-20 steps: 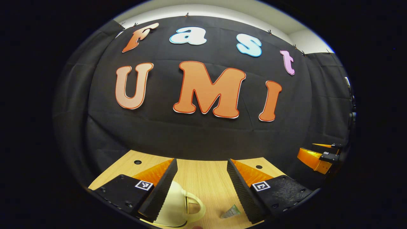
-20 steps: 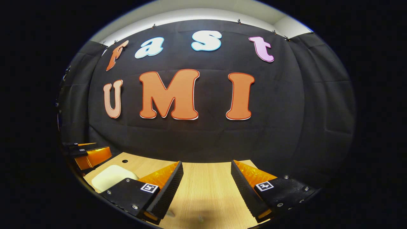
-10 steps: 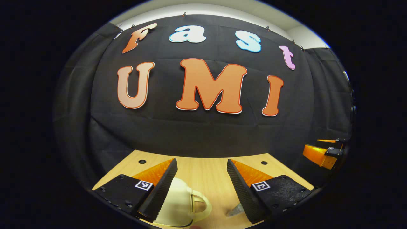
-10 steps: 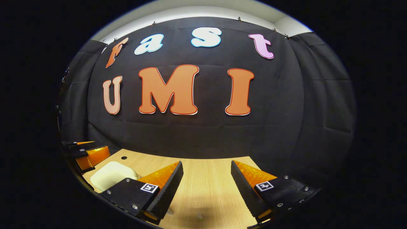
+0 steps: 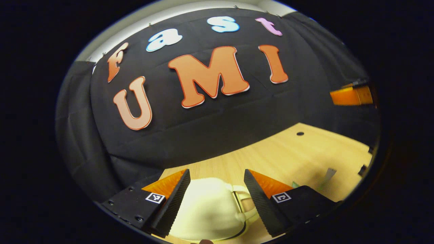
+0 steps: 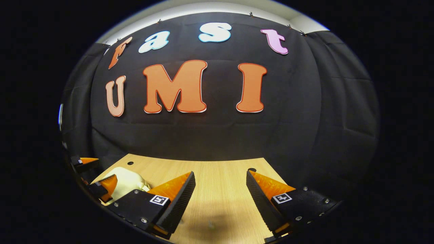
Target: First open the suitcase, pack the skin care products into it, and then close the suitcase.
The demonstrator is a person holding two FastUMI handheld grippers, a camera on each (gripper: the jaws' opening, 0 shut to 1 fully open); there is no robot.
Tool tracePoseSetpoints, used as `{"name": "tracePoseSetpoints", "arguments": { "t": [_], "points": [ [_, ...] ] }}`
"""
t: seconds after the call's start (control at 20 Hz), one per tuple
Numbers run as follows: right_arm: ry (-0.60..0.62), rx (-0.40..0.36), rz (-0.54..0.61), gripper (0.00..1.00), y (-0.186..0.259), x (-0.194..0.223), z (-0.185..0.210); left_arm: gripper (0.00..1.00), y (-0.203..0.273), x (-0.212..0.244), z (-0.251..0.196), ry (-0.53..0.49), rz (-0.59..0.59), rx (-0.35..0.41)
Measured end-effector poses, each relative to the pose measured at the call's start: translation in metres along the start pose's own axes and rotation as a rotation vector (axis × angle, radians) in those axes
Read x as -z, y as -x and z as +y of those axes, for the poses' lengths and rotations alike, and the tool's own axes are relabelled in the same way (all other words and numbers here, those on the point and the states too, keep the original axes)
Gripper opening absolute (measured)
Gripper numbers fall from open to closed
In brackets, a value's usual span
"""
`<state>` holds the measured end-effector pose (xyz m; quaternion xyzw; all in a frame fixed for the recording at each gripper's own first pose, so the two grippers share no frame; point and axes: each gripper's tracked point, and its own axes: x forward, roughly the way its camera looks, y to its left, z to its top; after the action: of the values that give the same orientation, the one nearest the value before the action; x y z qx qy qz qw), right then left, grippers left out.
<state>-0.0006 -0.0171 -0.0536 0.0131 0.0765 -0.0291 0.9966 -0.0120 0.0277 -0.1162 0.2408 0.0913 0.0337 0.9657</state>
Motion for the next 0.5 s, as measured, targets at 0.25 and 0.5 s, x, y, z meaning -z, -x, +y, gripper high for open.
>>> {"name": "tracePoseSetpoints", "arguments": {
  "t": [0.25, 0.5],
  "points": [
    [-0.007, 0.028, 0.055, 0.96, 0.001, 0.019, -0.014, 0.98, -0.003, 0.046, -0.036, -0.272, 0.047, 0.067],
    [-0.045, 0.068, 0.112, 0.95, 0.002, 0.038, -0.034, 0.98, -0.012, 0.096, -0.078, -0.522, 0.107, 0.145]
  ]
}}
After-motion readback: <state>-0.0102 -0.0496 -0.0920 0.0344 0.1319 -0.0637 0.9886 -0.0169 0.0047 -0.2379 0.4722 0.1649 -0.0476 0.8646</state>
